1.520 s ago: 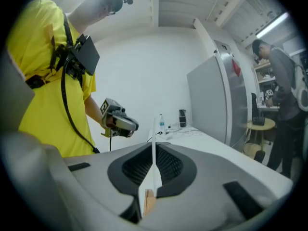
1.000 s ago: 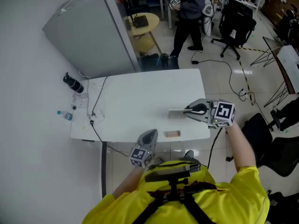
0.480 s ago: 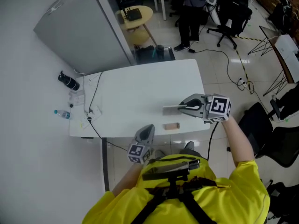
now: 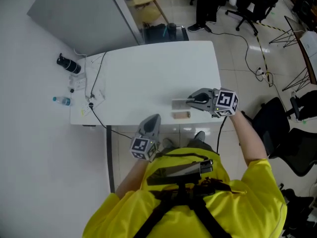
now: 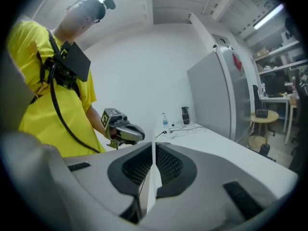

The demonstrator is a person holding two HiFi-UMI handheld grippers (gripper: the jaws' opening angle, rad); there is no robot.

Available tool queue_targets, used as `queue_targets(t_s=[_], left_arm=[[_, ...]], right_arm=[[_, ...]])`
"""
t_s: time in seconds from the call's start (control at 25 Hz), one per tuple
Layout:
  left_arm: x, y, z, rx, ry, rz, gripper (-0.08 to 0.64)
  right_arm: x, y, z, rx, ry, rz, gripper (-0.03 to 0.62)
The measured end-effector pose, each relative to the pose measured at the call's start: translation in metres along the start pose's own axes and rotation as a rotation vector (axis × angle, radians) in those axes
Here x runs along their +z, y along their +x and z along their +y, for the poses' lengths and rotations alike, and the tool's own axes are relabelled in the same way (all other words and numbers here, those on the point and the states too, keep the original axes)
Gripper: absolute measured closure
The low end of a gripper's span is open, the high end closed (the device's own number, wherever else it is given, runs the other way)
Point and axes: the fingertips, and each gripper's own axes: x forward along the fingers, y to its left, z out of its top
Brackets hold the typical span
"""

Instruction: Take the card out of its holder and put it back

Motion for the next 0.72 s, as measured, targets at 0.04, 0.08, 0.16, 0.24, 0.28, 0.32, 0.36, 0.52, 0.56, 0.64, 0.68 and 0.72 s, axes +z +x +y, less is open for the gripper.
queue_targets(t_s=[0.04, 0.08, 0.16, 0.24, 0.28, 0.32, 0.36, 0.52, 0.56, 0.64, 0.68, 0.72], left_arm=[[-0.001, -0.001, -0.001, 0.005, -0.005, 0.003, 0.563], [-0.003, -0.001, -0.001, 0.01, -0.01, 0.007, 0.563], [-0.005, 0.0, -0.002, 0.021, -0.021, 0.017, 0.563], [-0.006, 0.003, -0.003, 0.033, -0.032, 0.03, 0.563], [-0.007, 0.004, -0.004, 0.041, -0.035, 0.036, 0.563], [-0.008, 0.005, -0.005, 0.051, -0.037, 0.041, 0.563], [-0.009, 0.005, -0.005, 0.061, -0.038, 0.045, 0.563], [-0.013, 0.006, -0.005, 0.088, -0.053, 0.047, 0.563], [-0.014, 0.006, -0.005, 0.092, -0.056, 0.051, 0.563], [-0.018, 0.003, -0.006, 0.098, -0.056, 0.065, 0.563], [-0.02, 0.002, -0.007, 0.099, -0.055, 0.072, 0.563], [-0.022, 0.0, -0.007, 0.101, -0.054, 0.078, 0.563]], right_arm=[[-0.015, 0.004, -0.002, 0.007, 0.013, 0.0, 0.572], [-0.028, 0.008, -0.004, 0.019, 0.024, -0.002, 0.572], [-0.052, 0.017, -0.007, 0.038, 0.039, -0.001, 0.572], [-0.074, 0.024, -0.012, 0.045, 0.052, 0.013, 0.572], [-0.083, 0.027, -0.014, 0.05, 0.058, 0.02, 0.572], [-0.092, 0.029, -0.015, 0.058, 0.064, 0.025, 0.572], [-0.098, 0.031, -0.016, 0.066, 0.071, 0.026, 0.572], [-0.119, 0.037, -0.023, 0.09, 0.097, 0.037, 0.572], [-0.123, 0.038, -0.026, 0.089, 0.101, 0.041, 0.572], [-0.131, 0.037, -0.033, 0.081, 0.118, 0.044, 0.572], [-0.134, 0.037, -0.035, 0.078, 0.127, 0.044, 0.572], [-0.136, 0.036, -0.036, 0.078, 0.135, 0.043, 0.572]])
